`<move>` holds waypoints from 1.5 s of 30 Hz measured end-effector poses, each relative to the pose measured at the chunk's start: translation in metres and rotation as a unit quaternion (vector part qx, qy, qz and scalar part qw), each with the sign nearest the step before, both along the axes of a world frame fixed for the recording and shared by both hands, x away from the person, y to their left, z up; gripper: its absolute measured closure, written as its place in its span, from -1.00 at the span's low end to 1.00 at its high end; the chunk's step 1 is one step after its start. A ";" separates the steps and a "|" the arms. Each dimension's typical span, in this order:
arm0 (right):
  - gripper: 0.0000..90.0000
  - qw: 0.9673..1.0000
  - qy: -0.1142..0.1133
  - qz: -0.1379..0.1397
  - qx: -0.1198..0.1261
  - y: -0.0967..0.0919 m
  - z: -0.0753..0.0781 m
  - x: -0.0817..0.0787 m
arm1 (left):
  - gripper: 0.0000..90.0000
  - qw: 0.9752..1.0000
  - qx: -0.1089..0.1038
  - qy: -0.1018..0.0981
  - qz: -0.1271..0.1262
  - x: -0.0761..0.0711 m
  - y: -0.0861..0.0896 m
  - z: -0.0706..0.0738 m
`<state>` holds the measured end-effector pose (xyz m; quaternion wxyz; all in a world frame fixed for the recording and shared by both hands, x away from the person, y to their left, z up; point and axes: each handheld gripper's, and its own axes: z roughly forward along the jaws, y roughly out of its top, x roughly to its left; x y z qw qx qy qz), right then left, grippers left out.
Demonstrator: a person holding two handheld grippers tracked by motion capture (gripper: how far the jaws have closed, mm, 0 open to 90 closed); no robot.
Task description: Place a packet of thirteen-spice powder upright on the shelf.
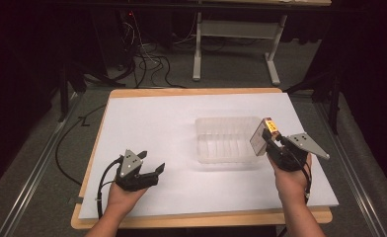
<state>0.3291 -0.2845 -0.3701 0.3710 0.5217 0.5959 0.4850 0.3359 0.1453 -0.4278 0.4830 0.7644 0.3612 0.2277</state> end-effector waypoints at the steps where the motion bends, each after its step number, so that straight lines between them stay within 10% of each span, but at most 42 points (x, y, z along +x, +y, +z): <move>1: 0.51 1.000 -0.001 0.000 -0.001 0.000 0.000 0.002 | -0.44 1.000 -0.001 0.000 -0.001 0.000 0.000 0.000; 45: 0.51 0.996 0.016 -0.082 -0.034 0.009 -0.014 0.057 | -0.44 1.000 -0.013 0.015 -0.023 -0.003 -0.005 -0.001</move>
